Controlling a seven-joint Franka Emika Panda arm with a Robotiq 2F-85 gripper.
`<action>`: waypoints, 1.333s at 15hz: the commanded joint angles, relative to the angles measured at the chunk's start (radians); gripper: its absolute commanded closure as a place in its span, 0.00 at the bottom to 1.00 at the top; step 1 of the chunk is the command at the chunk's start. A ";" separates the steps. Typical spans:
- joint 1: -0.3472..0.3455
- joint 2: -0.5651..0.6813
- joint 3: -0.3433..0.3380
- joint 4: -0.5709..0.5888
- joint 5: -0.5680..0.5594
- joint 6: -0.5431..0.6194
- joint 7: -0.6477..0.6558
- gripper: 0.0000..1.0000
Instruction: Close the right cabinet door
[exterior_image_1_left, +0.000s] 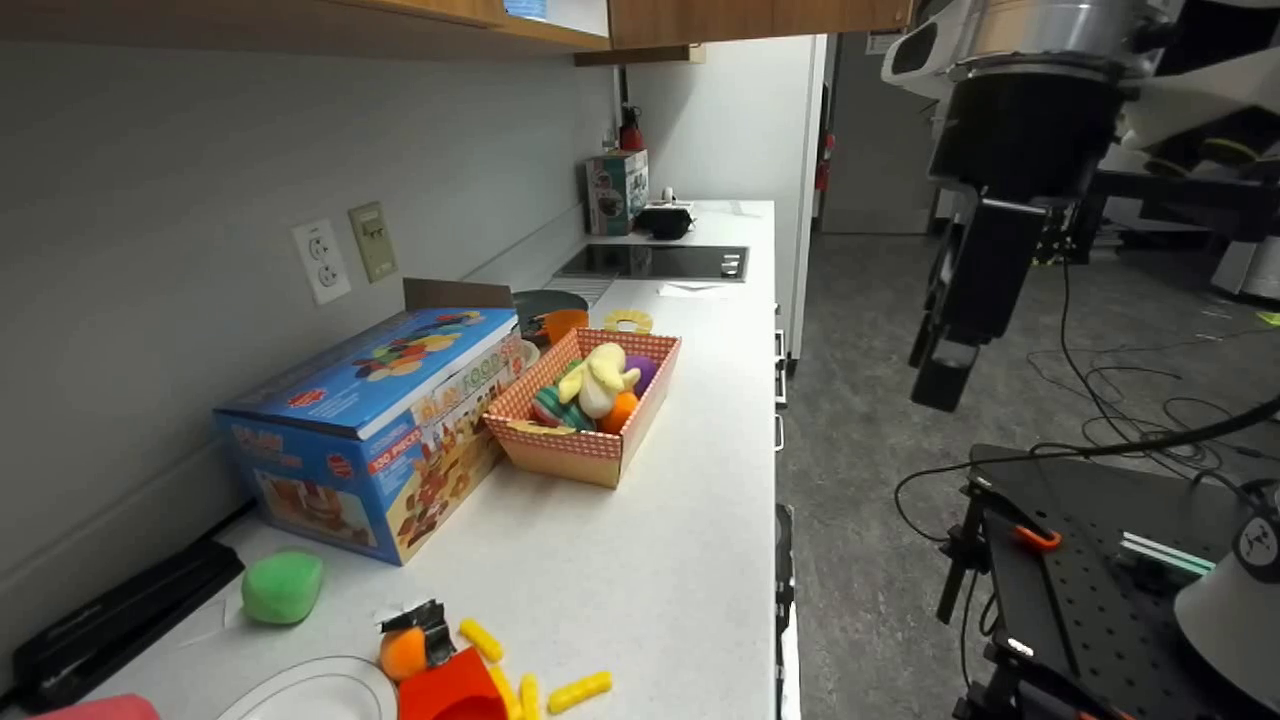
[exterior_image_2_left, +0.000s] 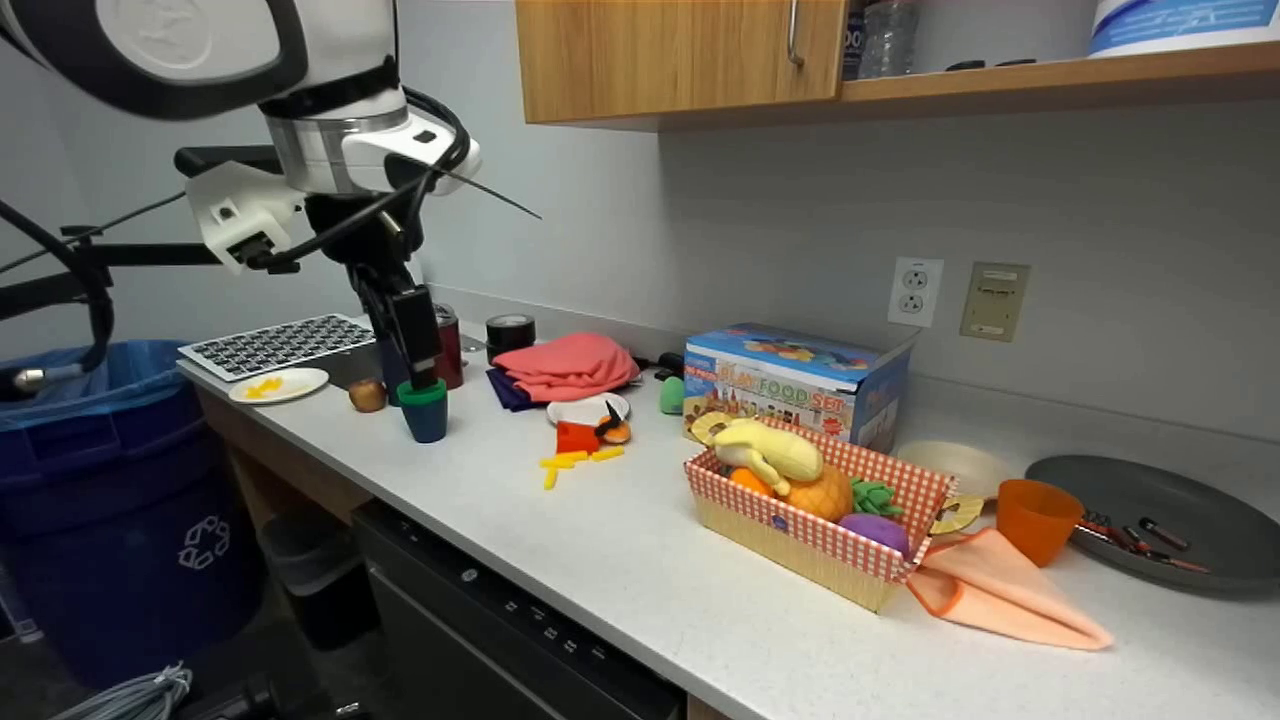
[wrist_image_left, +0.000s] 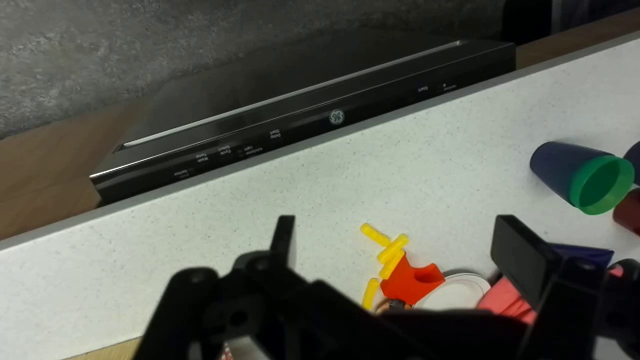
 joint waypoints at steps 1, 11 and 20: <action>-0.005 -0.001 0.004 0.003 0.002 -0.005 -0.003 0.00; -0.017 -0.010 0.011 0.019 -0.015 -0.043 0.018 0.00; -0.151 -0.246 0.067 0.272 -0.329 -0.434 0.083 0.00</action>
